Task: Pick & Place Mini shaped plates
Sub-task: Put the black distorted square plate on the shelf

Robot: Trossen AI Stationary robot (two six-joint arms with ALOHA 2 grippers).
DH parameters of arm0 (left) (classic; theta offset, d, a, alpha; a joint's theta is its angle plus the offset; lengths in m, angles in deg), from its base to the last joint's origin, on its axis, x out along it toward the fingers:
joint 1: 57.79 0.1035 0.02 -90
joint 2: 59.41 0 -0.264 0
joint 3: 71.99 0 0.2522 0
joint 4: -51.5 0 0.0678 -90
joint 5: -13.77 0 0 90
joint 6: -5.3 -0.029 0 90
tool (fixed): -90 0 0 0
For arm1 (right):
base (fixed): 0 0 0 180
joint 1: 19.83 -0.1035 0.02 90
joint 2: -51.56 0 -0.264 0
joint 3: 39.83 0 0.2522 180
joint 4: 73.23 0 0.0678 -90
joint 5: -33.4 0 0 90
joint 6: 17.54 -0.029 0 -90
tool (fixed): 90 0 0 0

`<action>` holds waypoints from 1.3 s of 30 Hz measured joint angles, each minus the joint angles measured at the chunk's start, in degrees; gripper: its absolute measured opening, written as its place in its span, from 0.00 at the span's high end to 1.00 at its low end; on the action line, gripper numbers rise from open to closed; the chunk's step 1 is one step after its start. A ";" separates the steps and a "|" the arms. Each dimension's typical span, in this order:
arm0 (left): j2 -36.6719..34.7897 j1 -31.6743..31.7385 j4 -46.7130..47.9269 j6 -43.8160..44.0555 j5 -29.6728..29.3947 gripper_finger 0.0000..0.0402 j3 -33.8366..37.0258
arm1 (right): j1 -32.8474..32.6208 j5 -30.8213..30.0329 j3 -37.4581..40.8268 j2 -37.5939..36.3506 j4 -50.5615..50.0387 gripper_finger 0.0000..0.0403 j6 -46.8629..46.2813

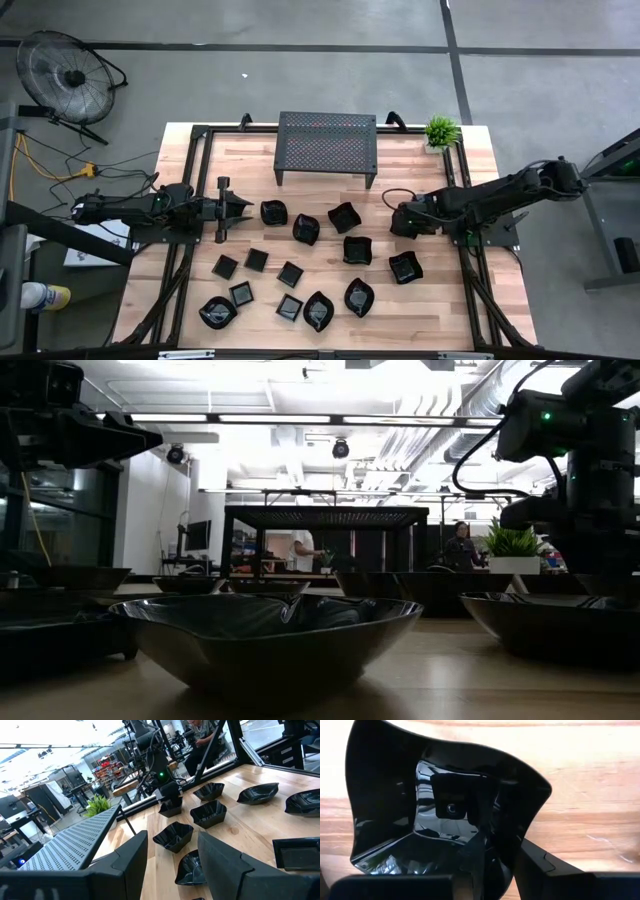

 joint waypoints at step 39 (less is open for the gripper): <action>0.02 0.02 0.00 0.00 0.00 0.58 0.00 | 0.01 -2.56 -0.02 -7.67 -2.21 0.92 2.13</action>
